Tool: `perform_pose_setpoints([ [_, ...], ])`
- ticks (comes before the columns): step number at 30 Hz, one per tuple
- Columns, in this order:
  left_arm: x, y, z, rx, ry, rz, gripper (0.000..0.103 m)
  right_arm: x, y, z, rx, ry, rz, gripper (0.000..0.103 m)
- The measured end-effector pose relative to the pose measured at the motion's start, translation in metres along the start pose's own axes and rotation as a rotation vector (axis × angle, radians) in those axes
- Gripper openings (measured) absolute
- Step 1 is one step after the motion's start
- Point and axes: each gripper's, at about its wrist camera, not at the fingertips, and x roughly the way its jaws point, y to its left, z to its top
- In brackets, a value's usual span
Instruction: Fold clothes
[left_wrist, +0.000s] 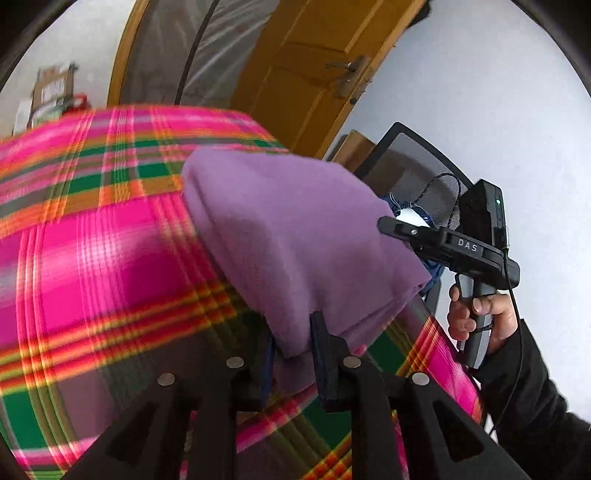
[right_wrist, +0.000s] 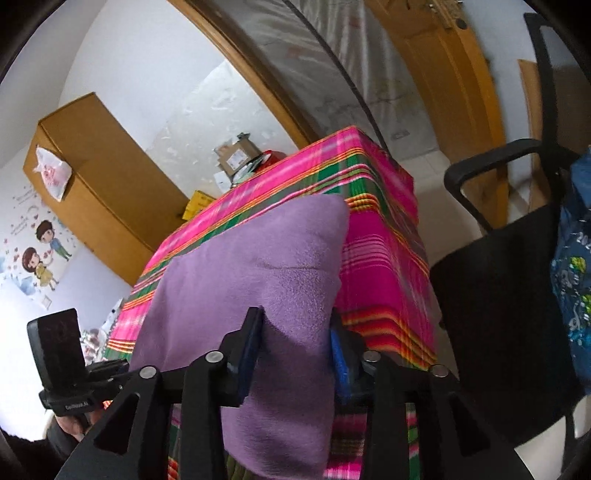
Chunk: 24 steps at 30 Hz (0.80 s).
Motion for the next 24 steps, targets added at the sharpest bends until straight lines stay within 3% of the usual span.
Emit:
perform_pose_setpoints([
  [3, -0.011, 0.008, -0.008, -0.03, 0.005, -0.008, 0.02, -0.007, 0.001, -0.003, 0.011, -0.012, -0.028, 0.039],
  [7, -0.034, 0.001, -0.006, -0.004, -0.069, 0.005, 0.019, -0.033, 0.018, -0.009, -0.038, -0.098, -0.074, 0.038],
  [10, -0.039, -0.006, 0.003, 0.011, -0.116, -0.005, 0.019, -0.034, 0.037, -0.015, -0.118, -0.089, -0.09, 0.025],
  [15, -0.005, -0.006, 0.006, 0.006, -0.034, 0.008, 0.017, -0.007, 0.036, -0.025, -0.146, 0.04, -0.189, 0.015],
  [24, -0.002, -0.004, 0.004, 0.003, -0.028, 0.015, 0.016, -0.014, 0.047, 0.0, -0.138, -0.039, -0.197, 0.016],
])
